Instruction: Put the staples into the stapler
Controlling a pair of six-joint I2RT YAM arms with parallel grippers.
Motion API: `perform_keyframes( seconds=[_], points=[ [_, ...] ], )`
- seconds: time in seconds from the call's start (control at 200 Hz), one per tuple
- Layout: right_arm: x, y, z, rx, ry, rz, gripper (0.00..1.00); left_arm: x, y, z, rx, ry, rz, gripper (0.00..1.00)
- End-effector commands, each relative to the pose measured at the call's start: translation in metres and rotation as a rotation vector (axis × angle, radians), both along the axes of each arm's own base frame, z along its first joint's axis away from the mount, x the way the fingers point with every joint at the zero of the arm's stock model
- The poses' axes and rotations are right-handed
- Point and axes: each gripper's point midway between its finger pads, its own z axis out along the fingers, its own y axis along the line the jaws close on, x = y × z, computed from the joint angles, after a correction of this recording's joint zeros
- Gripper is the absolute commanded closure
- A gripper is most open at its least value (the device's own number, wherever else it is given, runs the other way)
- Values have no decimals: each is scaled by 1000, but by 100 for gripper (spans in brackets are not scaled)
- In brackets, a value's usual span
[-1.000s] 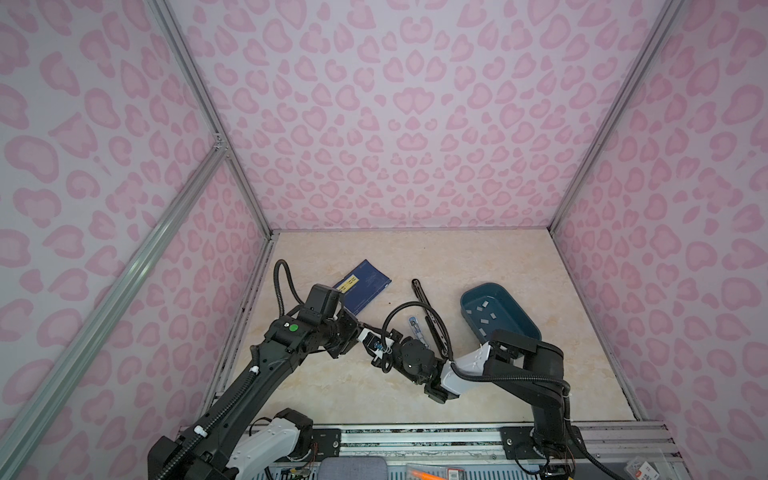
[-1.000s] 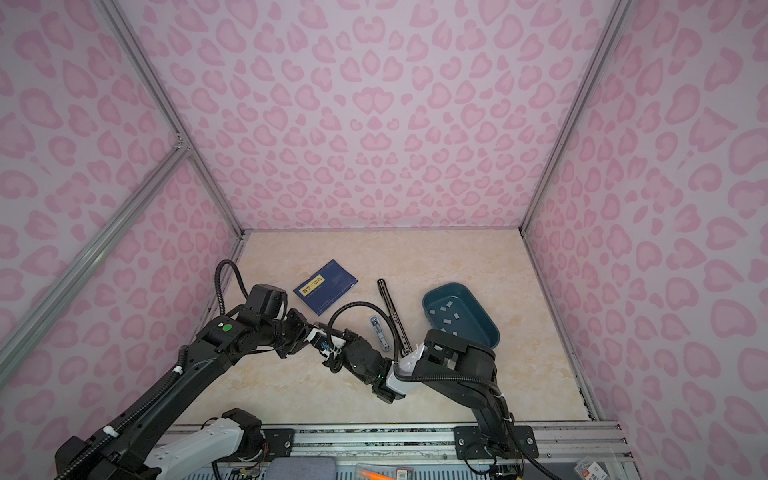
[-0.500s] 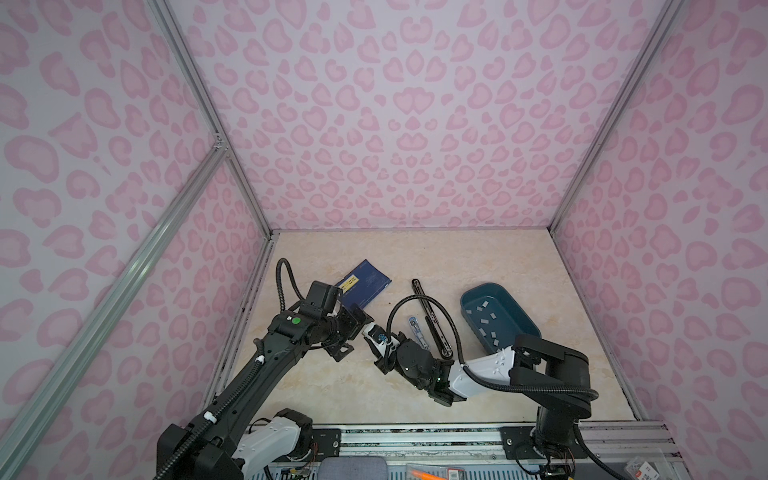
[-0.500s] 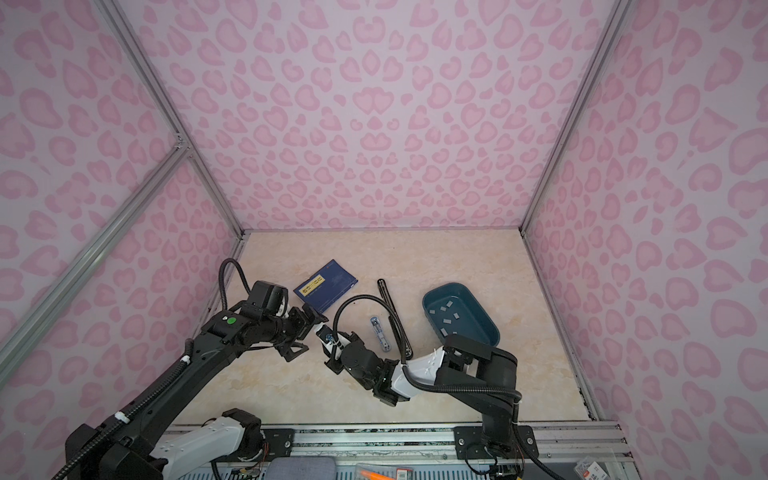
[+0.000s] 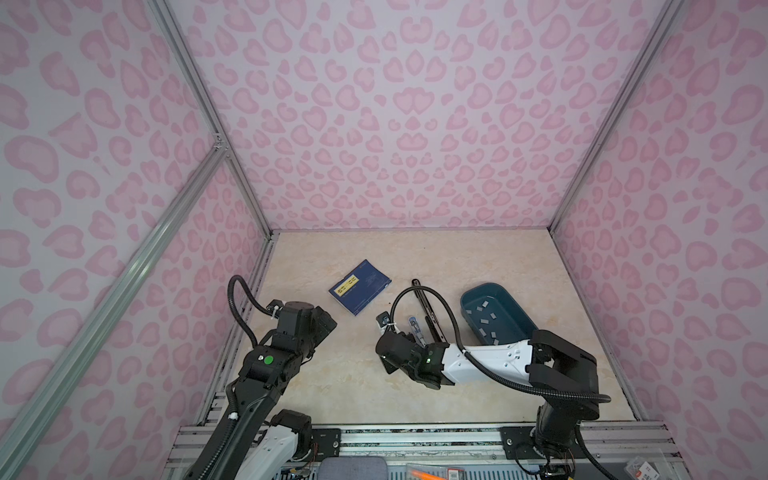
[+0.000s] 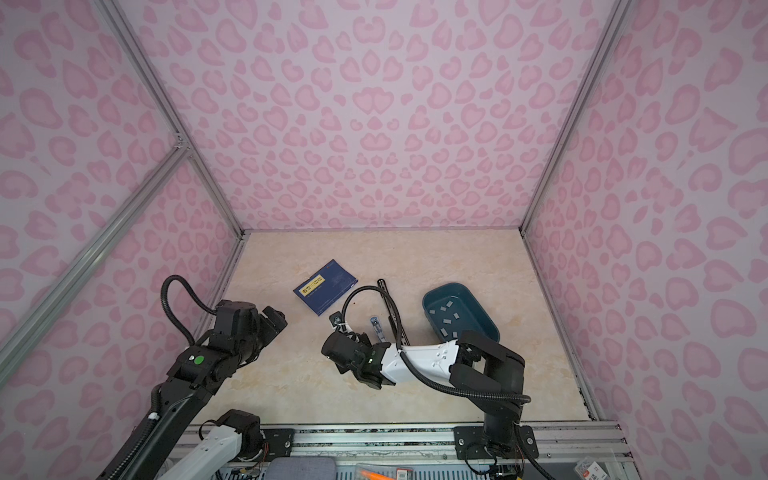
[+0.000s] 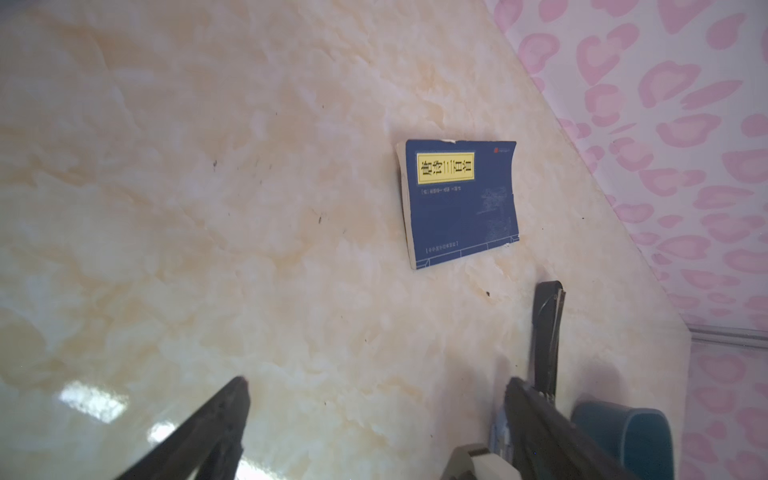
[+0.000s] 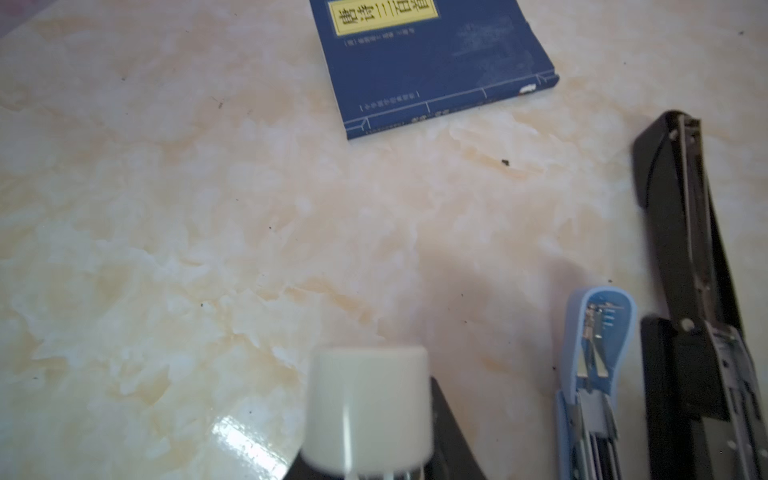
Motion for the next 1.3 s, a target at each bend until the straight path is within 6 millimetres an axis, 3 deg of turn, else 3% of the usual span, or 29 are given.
perform_keyframes(
  seconds=[0.0,0.33,0.415,0.59,0.795,1.145,1.295],
  points=[
    [-4,-28,-23,-79,133,-64,82,15,6,9,175,-150,-101,3],
    [16,-39,-38,-146,188,-121,79,10,19,-50,299,-26,-104,3],
    [22,-39,-44,-157,194,-134,77,11,12,-48,278,-57,-143,3],
    [28,-34,-60,-167,231,-137,76,4,16,-44,261,-119,-117,3],
    [28,-31,-62,-156,230,-145,67,-1,20,-40,253,-161,-92,3],
    [23,-32,-34,-130,164,-162,52,-4,21,-39,249,-176,-84,3],
    [24,-41,-12,-130,116,-184,47,-4,20,-37,244,-183,-90,3]
  ],
)
